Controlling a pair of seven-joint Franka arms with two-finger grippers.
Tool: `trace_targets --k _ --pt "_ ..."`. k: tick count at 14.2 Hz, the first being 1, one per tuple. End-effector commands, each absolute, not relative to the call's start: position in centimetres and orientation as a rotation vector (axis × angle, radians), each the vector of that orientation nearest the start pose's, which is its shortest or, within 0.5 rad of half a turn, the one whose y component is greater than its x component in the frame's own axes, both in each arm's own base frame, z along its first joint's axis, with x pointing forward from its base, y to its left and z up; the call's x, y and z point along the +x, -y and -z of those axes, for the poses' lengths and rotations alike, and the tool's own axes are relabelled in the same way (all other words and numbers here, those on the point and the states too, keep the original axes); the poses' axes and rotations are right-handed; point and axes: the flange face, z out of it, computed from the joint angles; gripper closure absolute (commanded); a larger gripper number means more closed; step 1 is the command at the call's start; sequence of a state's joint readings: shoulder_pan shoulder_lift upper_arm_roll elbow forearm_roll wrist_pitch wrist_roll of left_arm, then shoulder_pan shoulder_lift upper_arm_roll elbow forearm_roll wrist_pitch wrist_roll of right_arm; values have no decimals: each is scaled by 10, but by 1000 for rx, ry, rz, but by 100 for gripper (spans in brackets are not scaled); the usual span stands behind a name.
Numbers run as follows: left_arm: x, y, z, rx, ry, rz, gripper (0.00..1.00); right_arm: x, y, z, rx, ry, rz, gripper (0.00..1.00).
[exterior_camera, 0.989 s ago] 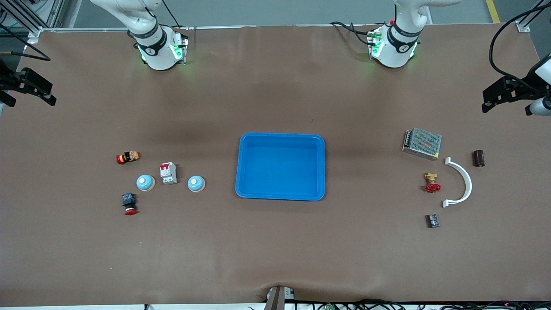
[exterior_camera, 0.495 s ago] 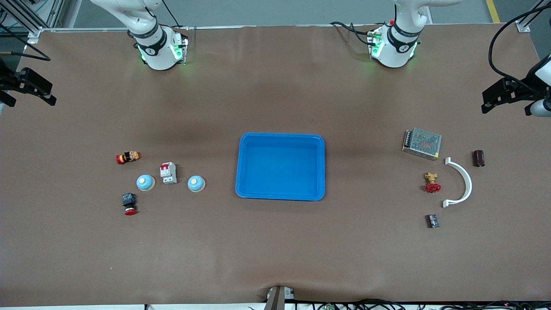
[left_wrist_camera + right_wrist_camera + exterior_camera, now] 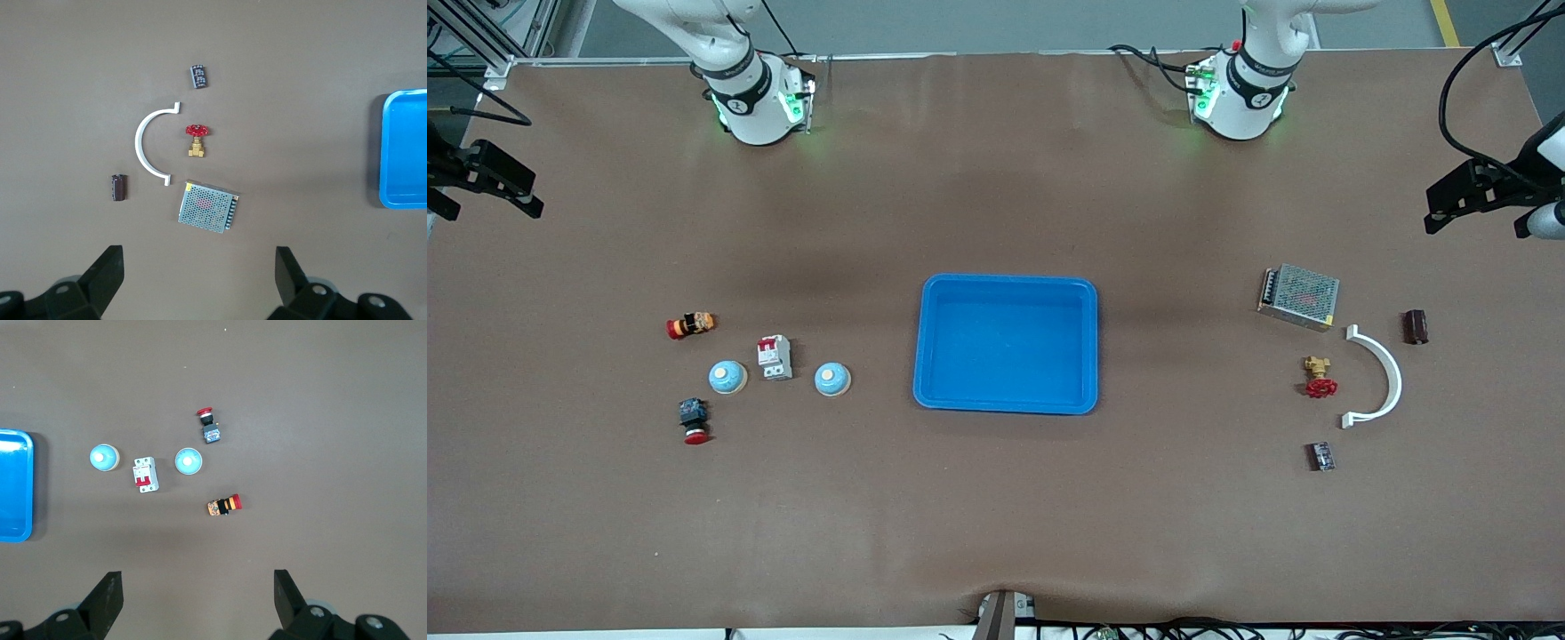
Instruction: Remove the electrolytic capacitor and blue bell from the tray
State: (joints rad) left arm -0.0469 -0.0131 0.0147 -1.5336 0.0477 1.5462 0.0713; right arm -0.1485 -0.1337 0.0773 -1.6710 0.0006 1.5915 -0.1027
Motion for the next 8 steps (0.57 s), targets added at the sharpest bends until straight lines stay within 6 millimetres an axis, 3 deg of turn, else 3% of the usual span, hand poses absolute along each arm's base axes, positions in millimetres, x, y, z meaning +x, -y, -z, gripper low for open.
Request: trace_targets --k 1,8 --pt "549 11 -653 -3096 -156 34 0 510 35 -655 -3154 60 80 0" --pt "548 16 -655 -3098 -146 40 0 510 34 -655 -3152 57 80 0"
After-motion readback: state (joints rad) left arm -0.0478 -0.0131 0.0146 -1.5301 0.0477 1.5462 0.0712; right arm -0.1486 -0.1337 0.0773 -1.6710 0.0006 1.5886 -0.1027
